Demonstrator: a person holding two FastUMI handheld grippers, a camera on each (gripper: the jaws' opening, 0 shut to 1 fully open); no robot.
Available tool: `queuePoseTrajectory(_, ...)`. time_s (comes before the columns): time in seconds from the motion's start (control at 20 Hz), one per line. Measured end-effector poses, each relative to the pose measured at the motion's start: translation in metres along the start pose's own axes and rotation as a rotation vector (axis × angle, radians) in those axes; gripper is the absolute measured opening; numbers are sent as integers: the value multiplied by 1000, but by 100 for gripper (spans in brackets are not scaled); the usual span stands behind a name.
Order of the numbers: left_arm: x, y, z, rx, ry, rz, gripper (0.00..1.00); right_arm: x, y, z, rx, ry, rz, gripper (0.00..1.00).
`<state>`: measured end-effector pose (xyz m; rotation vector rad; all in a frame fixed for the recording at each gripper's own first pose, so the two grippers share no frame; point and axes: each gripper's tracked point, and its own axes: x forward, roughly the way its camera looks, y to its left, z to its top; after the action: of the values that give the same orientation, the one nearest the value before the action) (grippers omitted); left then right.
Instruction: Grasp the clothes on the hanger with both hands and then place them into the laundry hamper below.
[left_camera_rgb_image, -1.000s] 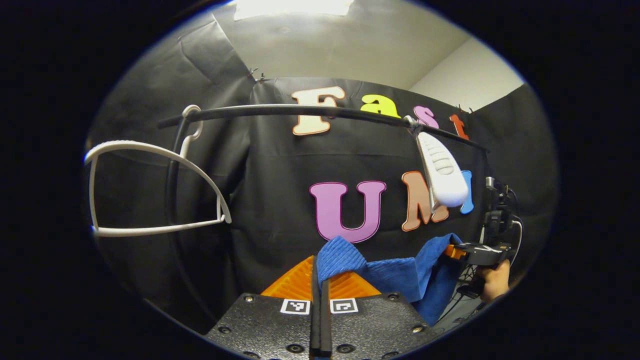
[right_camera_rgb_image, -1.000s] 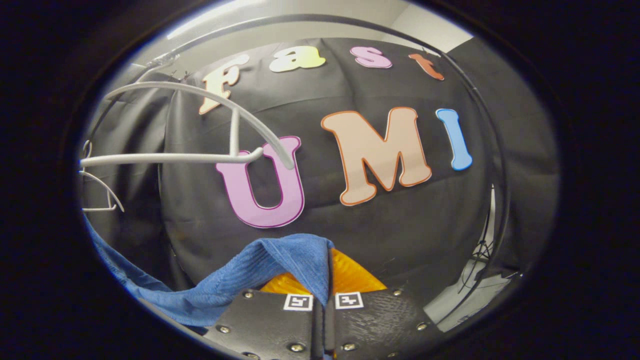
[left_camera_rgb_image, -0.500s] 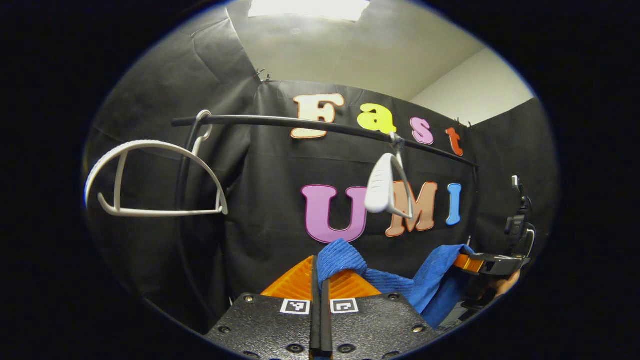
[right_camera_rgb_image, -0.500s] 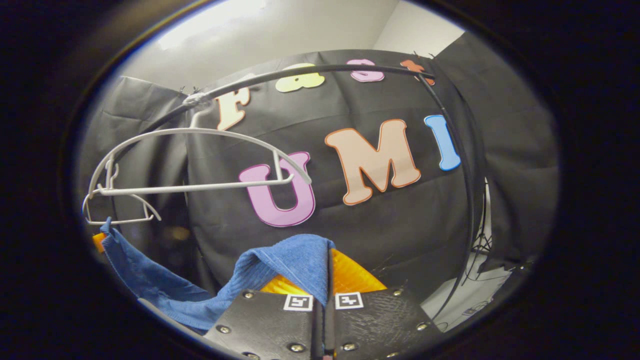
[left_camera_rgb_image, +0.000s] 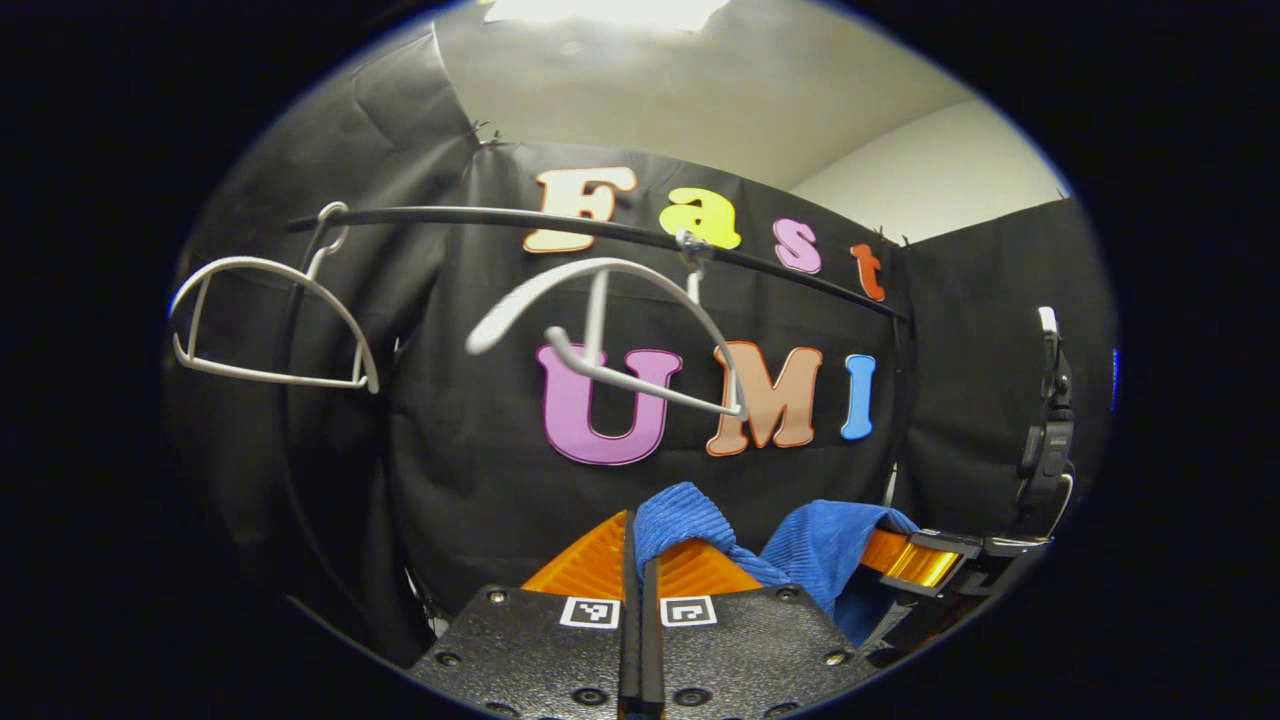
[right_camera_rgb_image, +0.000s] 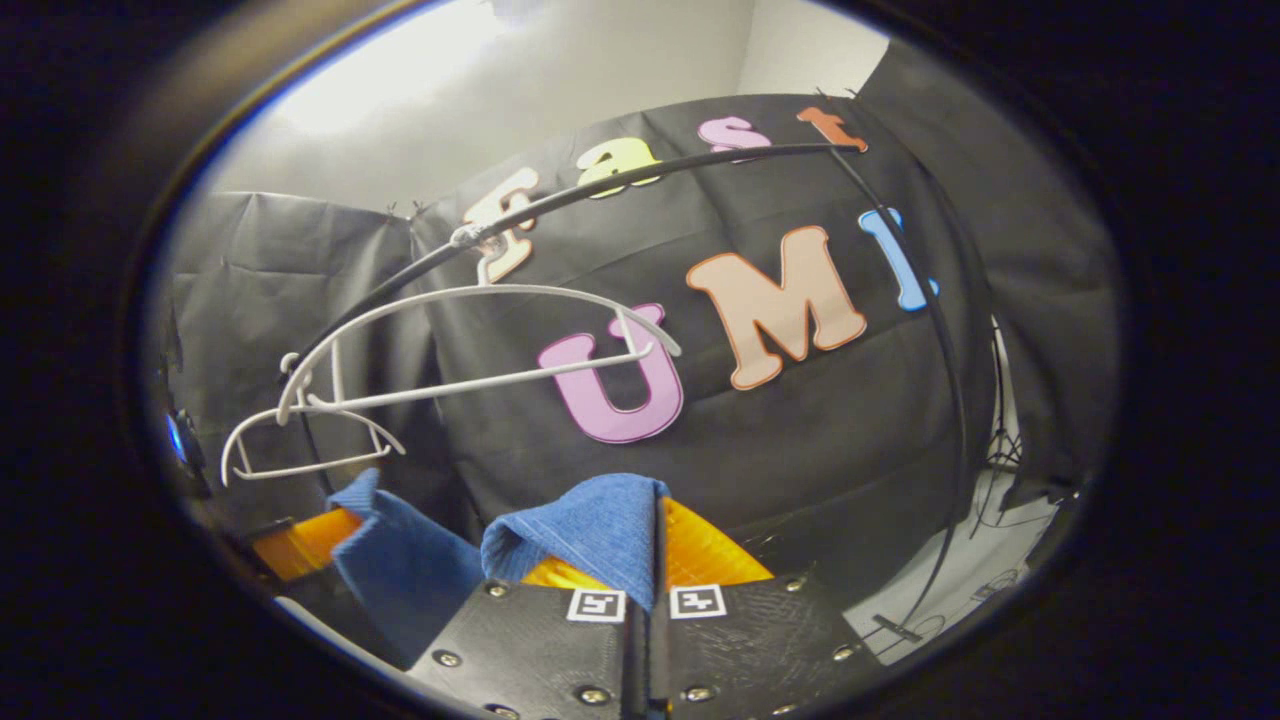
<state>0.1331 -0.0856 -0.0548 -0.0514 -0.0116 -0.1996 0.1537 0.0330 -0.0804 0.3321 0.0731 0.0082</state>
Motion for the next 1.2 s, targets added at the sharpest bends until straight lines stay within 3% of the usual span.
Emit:
queuePoseTrajectory(0.05,3,-6,-1,6,-3,-8,0,-2,0,4,5,0,4,2)
queuePoseTrajectory(0.45,36,-9,-20,-26,2,-4,1,9,-21,15,21,-64,-10,2)
queuePoseTrajectory(0.8,68,6,-81,-33,84,34,1,44,-51,-33,94,-13,-28,2)
queuePoseTrajectory(1.2,78,14,-151,-18,204,51,1,72,-51,-103,89,103,-11,2)
